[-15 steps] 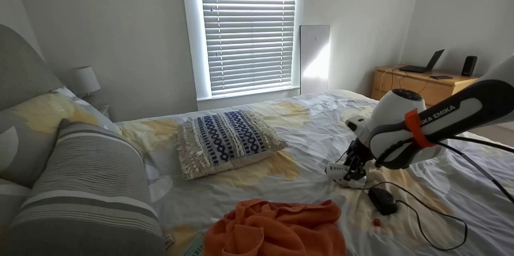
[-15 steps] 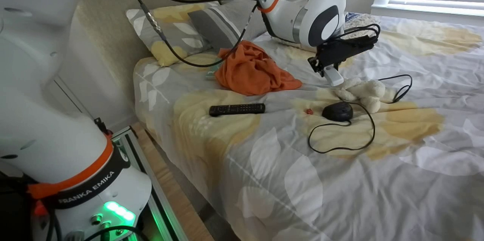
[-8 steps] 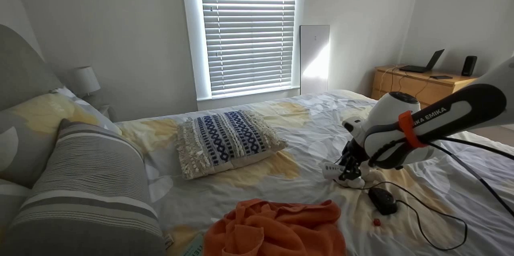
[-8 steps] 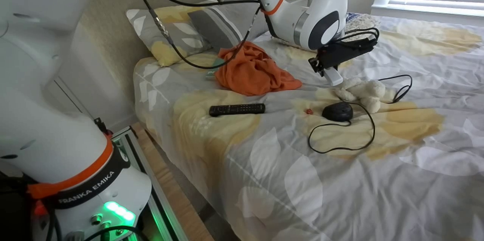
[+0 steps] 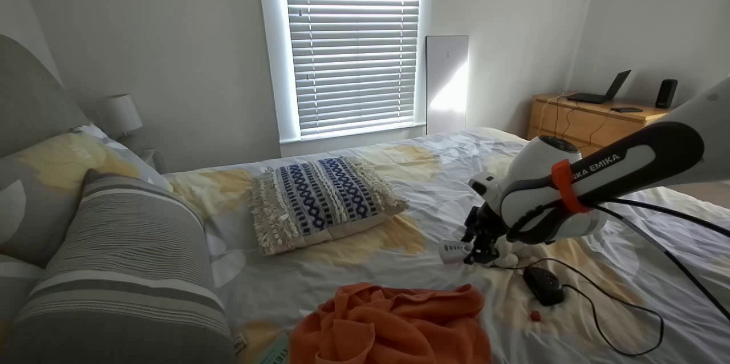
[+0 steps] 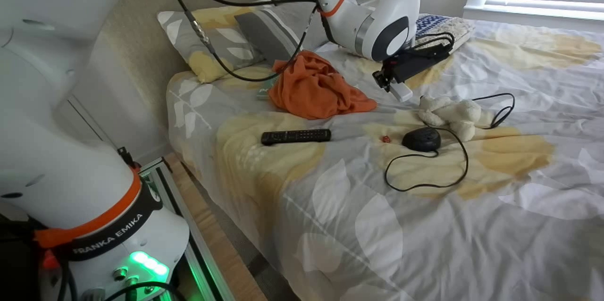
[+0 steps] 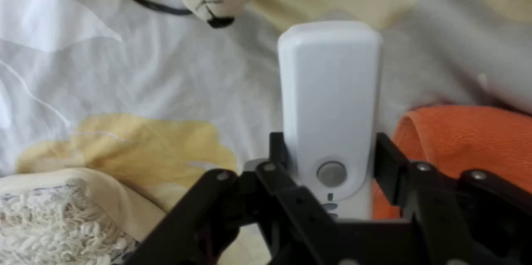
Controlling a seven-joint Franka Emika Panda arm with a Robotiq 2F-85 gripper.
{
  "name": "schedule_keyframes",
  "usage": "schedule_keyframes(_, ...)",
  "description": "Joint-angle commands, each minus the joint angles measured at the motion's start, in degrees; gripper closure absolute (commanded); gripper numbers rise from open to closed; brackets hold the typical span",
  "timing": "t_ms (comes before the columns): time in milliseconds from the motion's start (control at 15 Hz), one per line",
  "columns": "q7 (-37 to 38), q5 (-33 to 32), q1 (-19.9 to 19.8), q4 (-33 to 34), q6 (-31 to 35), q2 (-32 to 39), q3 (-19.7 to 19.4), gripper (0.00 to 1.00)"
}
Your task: Move the white remote forward on the bed
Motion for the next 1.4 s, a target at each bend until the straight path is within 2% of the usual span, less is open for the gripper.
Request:
schedule_keyframes(0, -10.23, 2.24, -1.96, 1.92, -0.92, 3.77, 3.01, 0.72)
schedule_keyframes(267, -18.03, 0.80, -0.42, 4.54, 0.24, 6.95, 0.39, 0.72)
schedule_keyframes(467, -23.78, 0.98, -0.23, 6.11, -0.29, 8.72, 0.08, 0.72)
schedule_keyframes(533, -25.42, 1.03, -0.12, 6.59, -0.83, 9.04, -0.02, 0.22)
schedule_keyframes(600, -25.93, 1.56, 0.17, 6.91, -0.65, 9.19, -0.20, 0.21)
schedule_keyframes(800, -20.84, 2.25, 4.28, 5.73, -1.48, 5.01, -4.56, 0.00)
schedule_keyframes(867, -17.89, 2.86, 5.89, 4.93, -1.40, 3.17, -6.12, 0.00)
schedule_keyframes(933, -13.10, 3.56, 8.34, 3.03, -3.18, -0.10, -8.61, 0.00)
schedule_keyframes(1067, -6.75, 4.65, 10.93, 0.97, -8.05, -4.33, -10.79, 0.00)
schedule_keyframes(1333, -0.97, 10.21, 11.39, -1.73, -20.92, -10.76, -8.41, 0.01)
